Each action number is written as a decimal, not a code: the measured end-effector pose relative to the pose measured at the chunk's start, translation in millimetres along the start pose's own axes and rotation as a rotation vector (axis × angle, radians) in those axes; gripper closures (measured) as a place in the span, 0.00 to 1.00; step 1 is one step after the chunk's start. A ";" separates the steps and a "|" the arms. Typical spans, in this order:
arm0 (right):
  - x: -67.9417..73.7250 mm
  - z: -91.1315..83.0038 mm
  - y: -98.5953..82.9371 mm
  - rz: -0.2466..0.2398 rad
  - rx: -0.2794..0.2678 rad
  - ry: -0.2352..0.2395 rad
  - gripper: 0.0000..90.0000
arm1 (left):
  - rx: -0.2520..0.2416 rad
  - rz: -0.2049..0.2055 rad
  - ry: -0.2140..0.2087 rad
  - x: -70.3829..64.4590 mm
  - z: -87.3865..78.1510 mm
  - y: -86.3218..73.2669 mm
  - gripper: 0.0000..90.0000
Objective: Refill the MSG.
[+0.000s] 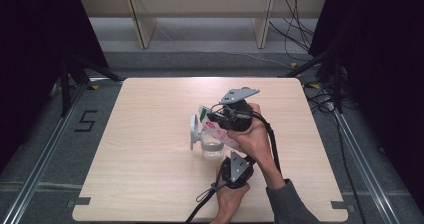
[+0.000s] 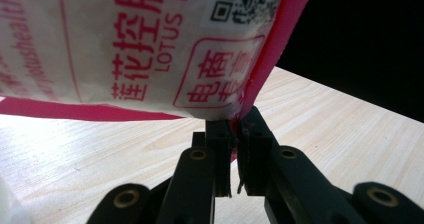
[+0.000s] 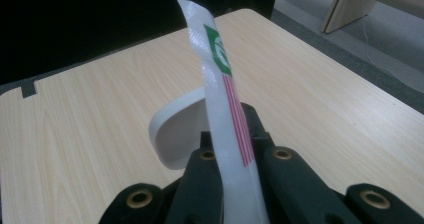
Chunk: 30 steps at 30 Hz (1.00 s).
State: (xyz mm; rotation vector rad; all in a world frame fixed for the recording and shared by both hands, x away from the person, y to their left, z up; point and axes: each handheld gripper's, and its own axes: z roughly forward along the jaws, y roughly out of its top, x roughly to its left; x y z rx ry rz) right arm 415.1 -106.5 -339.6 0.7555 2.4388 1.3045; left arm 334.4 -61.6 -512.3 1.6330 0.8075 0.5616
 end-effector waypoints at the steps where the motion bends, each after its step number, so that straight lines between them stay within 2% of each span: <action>1: -0.2 -0.2 0.1 -0.005 -0.002 0.000 1.00 | -0.001 0.003 0.002 -0.1 0.0 0.1 0.94; 6: 0.5 -1.9 0.0 -0.008 -0.005 0.000 1.00 | -0.005 0.004 -0.003 -0.9 -1.4 -0.2 0.94; 7: 1.1 -2.6 0.1 0.003 -0.008 -0.013 1.00 | -0.007 0.003 0.005 -1.2 -1.7 -0.1 0.94; 11: 0.6 -2.1 0.5 -0.020 -0.012 -0.006 1.00 | -0.006 0.005 0.010 -1.1 -2.4 -0.6 0.94; 12: 0.5 -2.3 0.4 -0.004 -0.008 -0.014 1.00 | -0.007 0.003 0.012 -0.7 -2.2 -0.6 0.94; 15: 0.8 -2.7 0.2 0.002 -0.013 -0.014 1.00 | -0.011 -0.003 0.010 -0.2 -2.1 -0.7 0.94; 17: 0.1 -2.8 0.7 -0.012 -0.016 -0.014 1.00 | -0.011 0.002 0.013 -2.1 -3.2 -0.3 0.94; 18: -0.6 -3.0 1.0 -0.018 -0.021 -0.029 1.00 | -0.009 0.010 0.012 -2.4 -3.8 0.1 0.94; 21: -1.5 -4.8 0.7 -0.020 -0.019 -0.018 1.00 | -0.015 0.006 0.015 -3.5 -3.4 -0.6 0.94; 26: -1.4 -3.2 0.1 -0.025 -0.022 -0.030 1.00 | -0.015 0.014 0.018 -4.4 -4.2 -1.5 0.94; 27: -1.2 -3.2 0.6 -0.025 -0.007 -0.023 1.00 | -0.016 0.013 0.021 -4.6 -4.4 -1.5 0.94; 30: -1.6 -2.0 0.4 -0.025 -0.019 -0.033 1.00 | -0.016 0.013 0.023 -4.5 -4.6 -1.6 0.94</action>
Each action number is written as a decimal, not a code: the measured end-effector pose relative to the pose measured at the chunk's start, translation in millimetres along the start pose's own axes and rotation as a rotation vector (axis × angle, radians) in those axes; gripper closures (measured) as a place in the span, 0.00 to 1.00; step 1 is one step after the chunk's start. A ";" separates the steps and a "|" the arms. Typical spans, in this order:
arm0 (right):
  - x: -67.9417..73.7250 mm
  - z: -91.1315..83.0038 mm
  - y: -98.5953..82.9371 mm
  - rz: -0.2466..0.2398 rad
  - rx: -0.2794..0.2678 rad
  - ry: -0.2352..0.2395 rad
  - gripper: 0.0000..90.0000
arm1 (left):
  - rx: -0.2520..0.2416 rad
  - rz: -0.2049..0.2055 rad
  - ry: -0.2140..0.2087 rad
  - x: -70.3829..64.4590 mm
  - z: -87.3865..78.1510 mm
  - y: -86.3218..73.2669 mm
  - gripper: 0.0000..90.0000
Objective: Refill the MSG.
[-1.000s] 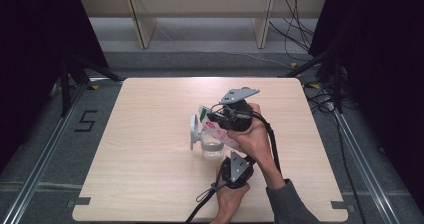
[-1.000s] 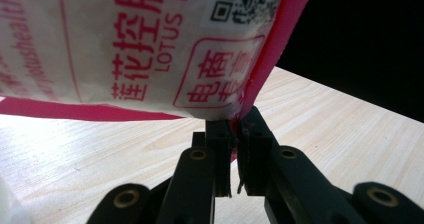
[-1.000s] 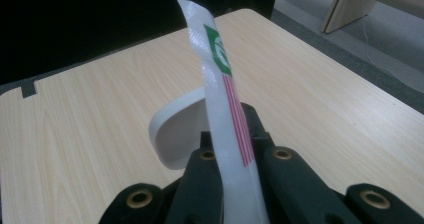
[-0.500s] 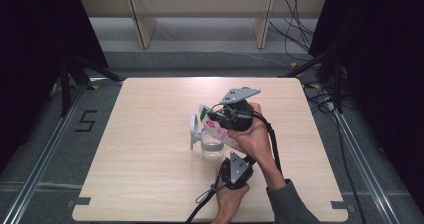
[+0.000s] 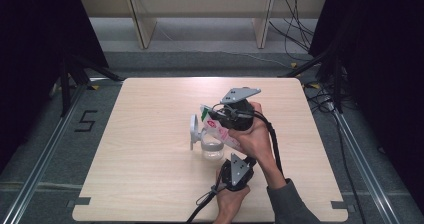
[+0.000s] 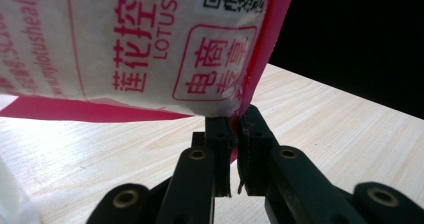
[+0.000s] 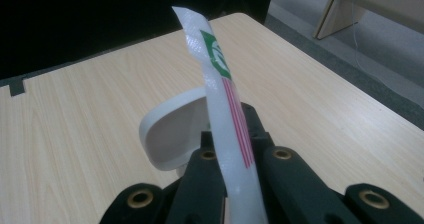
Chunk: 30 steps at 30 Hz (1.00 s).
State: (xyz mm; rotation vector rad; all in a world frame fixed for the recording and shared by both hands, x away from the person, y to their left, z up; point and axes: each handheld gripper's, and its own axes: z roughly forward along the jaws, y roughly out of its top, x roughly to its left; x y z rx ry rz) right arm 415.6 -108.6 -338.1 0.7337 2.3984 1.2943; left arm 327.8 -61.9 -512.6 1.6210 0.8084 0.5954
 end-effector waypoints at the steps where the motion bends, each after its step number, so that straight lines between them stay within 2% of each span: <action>1: -0.4 -0.1 -0.1 0.000 0.000 0.001 1.00 | -0.002 0.002 -0.007 -0.2 -0.1 -0.5 0.94; 4: -2.7 -0.9 -0.5 -0.003 0.009 0.006 1.00 | 0.013 0.022 -0.010 0.2 -0.2 -0.8 0.93; 5: -2.7 -0.9 -0.5 -0.003 0.009 0.006 1.00 | 0.013 0.022 -0.010 0.2 -0.2 -0.8 0.93; 6: -3.8 -0.2 -1.2 0.006 -0.007 0.000 1.00 | 0.001 0.003 -0.003 -0.4 -0.1 -1.4 0.93; 9: -3.7 -0.8 -1.2 0.000 -0.011 -0.009 1.00 | 0.004 0.011 -0.008 -0.2 -0.2 -0.8 0.93; 17: -4.2 -2.0 -0.8 0.002 -0.004 0.009 1.00 | -0.002 0.006 0.001 -0.2 -0.6 -1.0 0.93; 21: -2.9 -1.5 -0.6 0.000 -0.009 0.004 1.00 | 0.015 0.021 -0.002 1.1 -2.0 -0.5 0.93; 23: -2.5 -2.8 -0.4 -0.005 -0.005 0.004 1.00 | -0.002 0.006 -0.001 -0.4 -1.6 -0.6 0.93; 27: -1.7 -2.4 0.1 -0.005 -0.011 0.005 1.00 | 0.005 0.017 -0.001 0.1 -1.8 0.1 0.93; 28: -2.0 -2.6 -0.2 -0.003 -0.019 0.006 1.00 | -0.003 0.002 0.002 -0.3 -1.6 -0.2 0.93; 30: -1.9 -2.0 -0.1 -0.007 -0.010 0.002 1.00 | -0.001 0.004 0.001 -0.4 -1.5 -0.2 0.93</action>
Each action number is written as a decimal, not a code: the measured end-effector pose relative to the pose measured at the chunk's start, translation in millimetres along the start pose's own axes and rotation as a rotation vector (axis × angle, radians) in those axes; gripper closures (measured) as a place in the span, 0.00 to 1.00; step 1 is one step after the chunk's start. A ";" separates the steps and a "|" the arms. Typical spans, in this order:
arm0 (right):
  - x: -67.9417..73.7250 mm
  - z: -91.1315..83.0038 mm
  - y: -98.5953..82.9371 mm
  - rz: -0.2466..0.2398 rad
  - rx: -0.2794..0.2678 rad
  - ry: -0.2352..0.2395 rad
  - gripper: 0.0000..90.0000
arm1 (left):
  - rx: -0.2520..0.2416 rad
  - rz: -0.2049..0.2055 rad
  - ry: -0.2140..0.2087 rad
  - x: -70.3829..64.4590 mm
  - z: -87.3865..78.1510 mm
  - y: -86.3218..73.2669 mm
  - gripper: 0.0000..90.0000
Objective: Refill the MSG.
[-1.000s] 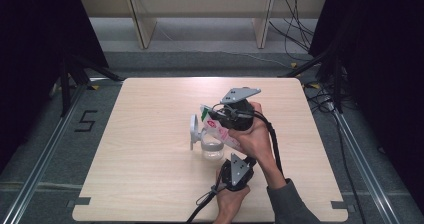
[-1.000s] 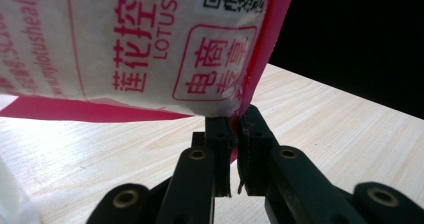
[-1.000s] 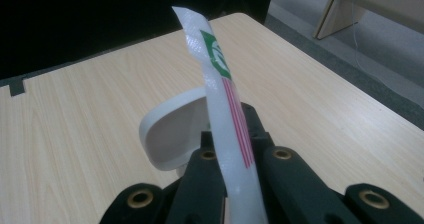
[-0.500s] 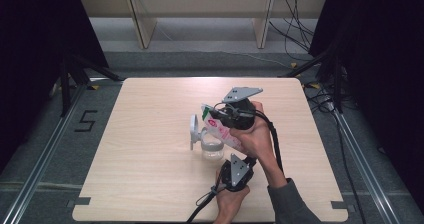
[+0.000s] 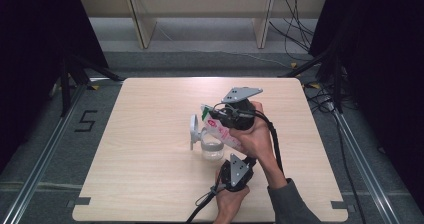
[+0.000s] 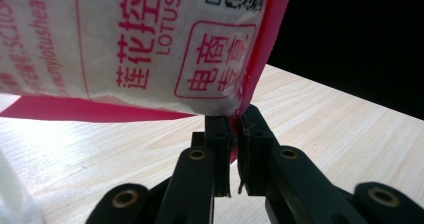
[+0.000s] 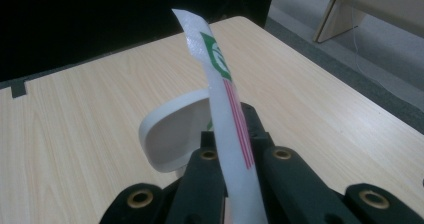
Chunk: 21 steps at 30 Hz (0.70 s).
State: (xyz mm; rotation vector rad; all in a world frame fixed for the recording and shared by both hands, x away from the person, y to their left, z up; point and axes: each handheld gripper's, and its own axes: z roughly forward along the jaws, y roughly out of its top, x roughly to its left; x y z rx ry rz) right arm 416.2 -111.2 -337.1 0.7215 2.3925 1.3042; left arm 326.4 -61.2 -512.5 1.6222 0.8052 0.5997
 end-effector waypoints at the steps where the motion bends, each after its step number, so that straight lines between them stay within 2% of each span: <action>1: 0.4 0.0 0.3 0.002 0.010 0.007 1.00 | 0.000 0.000 0.000 0.0 0.0 0.0 0.93; 2: 0.4 0.0 0.3 0.002 0.010 0.007 1.00 | 0.012 0.014 0.004 0.9 -0.4 -0.1 0.93; 4: 2.1 1.0 -0.2 0.014 0.003 -0.007 1.00 | 0.000 -0.002 -0.001 0.7 -0.1 -0.3 0.93; 5: 1.8 1.9 0.4 -0.002 0.014 0.007 1.00 | 0.003 0.002 -0.004 0.7 0.1 -0.2 0.93; 8: 1.1 2.8 0.0 -0.009 0.004 -0.003 1.00 | 0.003 0.005 0.001 1.2 0.9 -0.9 0.93; 13: 1.3 2.4 0.1 -0.004 0.012 0.000 1.00 | 0.000 0.005 0.002 0.6 0.2 -0.8 0.93; 16: 1.3 2.3 0.2 -0.004 0.013 -0.001 1.00 | 0.014 0.019 0.000 1.2 -0.8 -0.2 0.93; 19: 2.0 1.7 0.6 -0.006 0.008 -0.001 1.00 | -0.005 0.002 0.006 0.9 0.2 -0.2 0.93; 21: 2.0 1.5 1.1 -0.016 0.008 0.001 1.00 | 0.015 0.031 0.004 1.5 -1.3 0.6 0.93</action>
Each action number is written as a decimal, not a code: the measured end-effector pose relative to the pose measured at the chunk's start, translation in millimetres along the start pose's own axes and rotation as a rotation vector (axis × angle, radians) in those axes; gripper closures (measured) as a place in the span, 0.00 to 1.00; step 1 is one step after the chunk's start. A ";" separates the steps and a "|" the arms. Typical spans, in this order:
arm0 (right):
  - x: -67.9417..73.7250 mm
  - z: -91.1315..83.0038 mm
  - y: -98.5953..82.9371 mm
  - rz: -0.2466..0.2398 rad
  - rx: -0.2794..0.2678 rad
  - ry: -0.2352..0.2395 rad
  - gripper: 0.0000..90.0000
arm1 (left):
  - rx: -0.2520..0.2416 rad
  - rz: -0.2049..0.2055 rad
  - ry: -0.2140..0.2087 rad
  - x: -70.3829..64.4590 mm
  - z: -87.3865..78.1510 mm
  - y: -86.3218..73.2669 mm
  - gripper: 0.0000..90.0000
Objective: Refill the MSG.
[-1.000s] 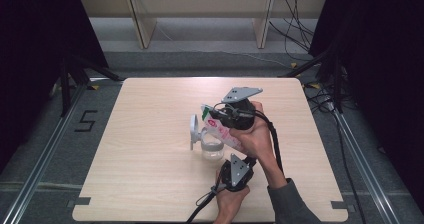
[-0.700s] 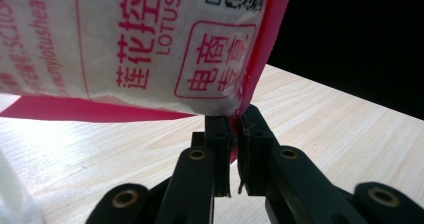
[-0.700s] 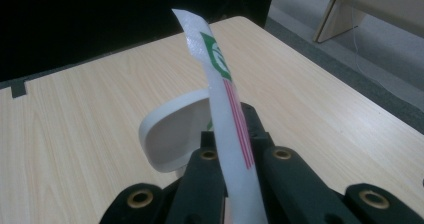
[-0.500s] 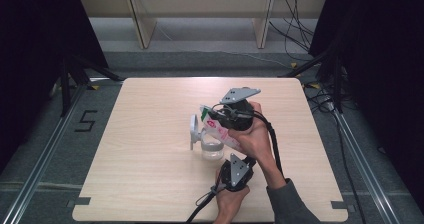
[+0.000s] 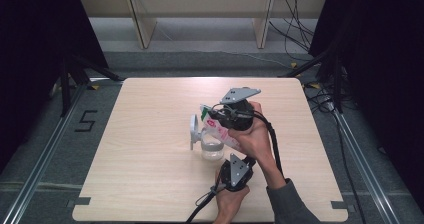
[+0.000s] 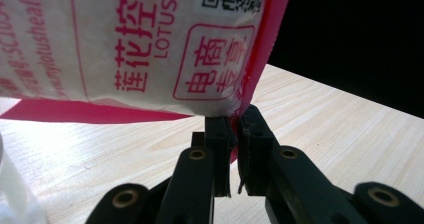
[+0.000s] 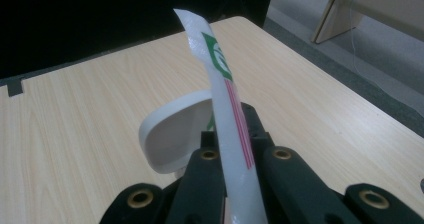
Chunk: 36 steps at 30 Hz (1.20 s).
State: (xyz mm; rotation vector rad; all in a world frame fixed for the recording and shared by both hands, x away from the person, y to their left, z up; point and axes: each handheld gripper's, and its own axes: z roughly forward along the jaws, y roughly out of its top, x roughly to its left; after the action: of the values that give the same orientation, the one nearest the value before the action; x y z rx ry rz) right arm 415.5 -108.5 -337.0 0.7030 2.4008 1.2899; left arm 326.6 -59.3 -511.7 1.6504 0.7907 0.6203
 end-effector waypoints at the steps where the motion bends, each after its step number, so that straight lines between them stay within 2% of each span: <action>1: 0.8 0.8 0.0 -0.001 0.002 -0.010 1.00 | -0.020 -0.023 -0.001 -1.5 1.3 -0.1 0.93; 7: 1.0 1.3 -0.6 0.001 0.015 -0.014 1.00 | -0.020 -0.026 -0.004 -1.6 1.6 -0.3 0.93; 9: 2.2 0.8 0.0 -0.007 -0.008 -0.018 1.00 | -0.024 -0.030 -0.002 -1.6 1.4 0.1 0.93; 10: 2.6 0.0 0.5 -0.004 0.008 -0.006 1.00 | -0.021 -0.033 -0.005 -1.8 1.1 0.3 0.93; 14: 4.6 1.9 0.3 0.001 0.023 -0.019 1.00 | -0.023 -0.039 -0.004 -1.7 2.0 -0.4 0.93; 16: 5.1 2.9 0.8 -0.027 0.004 -0.023 1.00 | -0.024 -0.041 -0.007 -1.5 1.5 0.5 0.93; 24: 5.7 2.2 1.6 -0.033 0.013 -0.017 1.00 | -0.025 -0.043 -0.010 -1.4 2.5 1.3 0.93; 25: 6.8 2.1 1.2 -0.017 0.017 -0.024 1.00 | -0.024 -0.046 -0.013 -1.8 2.4 1.2 0.93; 27: 7.0 2.3 1.4 -0.013 0.030 -0.017 1.00 | -0.024 -0.043 -0.013 -1.9 2.3 1.2 0.93; 32: 8.2 1.3 2.2 -0.016 0.024 -0.013 1.00 | -0.021 -0.033 -0.015 -1.4 1.7 2.1 0.93; 33: 6.3 2.3 2.3 -0.041 0.022 -0.017 1.00 | -0.029 -0.030 -0.008 -2.0 2.9 1.4 0.93; 34: 6.3 2.3 2.3 -0.041 0.022 -0.017 1.00 | -0.029 -0.030 -0.008 -2.0 2.9 1.4 0.93; 35: 6.7 2.5 1.0 -0.008 0.019 -0.020 1.00 | -0.026 -0.034 -0.008 -1.9 2.9 0.8 0.93; 36: 6.7 2.5 1.0 -0.008 0.019 -0.020 1.00 | -0.026 -0.034 -0.008 -1.9 2.9 0.8 0.93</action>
State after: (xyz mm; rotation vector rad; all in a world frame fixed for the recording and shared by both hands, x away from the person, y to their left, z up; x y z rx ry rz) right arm 411.5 -102.7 -337.9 0.7075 2.4001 1.2525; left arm 327.7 -62.7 -511.5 1.6115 0.8004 0.5969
